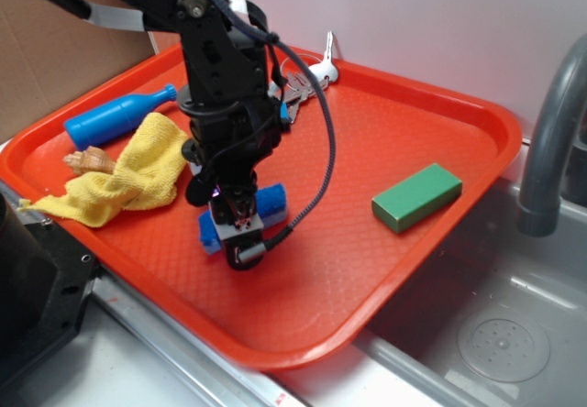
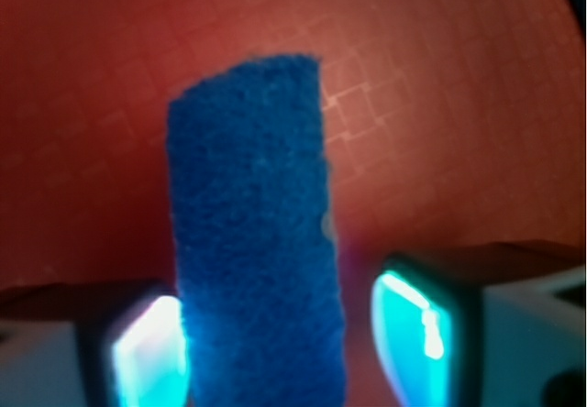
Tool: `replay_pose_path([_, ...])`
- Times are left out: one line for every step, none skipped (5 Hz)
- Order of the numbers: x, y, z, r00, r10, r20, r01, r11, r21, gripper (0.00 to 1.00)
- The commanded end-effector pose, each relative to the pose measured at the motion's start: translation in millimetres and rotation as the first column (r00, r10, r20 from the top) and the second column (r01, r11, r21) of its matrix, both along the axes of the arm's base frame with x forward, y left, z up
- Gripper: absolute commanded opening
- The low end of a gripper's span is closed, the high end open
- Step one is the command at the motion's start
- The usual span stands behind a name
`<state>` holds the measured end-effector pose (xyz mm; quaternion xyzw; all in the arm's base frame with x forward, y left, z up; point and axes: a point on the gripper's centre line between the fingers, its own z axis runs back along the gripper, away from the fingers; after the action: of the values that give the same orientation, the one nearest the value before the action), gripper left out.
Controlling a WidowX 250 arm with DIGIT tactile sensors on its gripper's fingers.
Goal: Grab the blue sponge.
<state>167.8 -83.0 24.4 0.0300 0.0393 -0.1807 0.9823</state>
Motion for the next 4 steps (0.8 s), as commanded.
replay_pose_path([17.6,10.7,49.6,0.997,-0.007,0.078,0.010,0.999,-0.037,0.00])
replay_pose_path([15.1,28.0,100.8,0.987,0.015,0.157,-0.007,0.998,-0.054,0.00])
replay_pose_path([5.4,44.7,151.7,0.954,0.228,0.192,-0.235,0.972,0.013,0.00])
replay_pose_path([6.7,58.2,193.8,0.911,0.385,0.150,-0.384,0.923,-0.037,0.00])
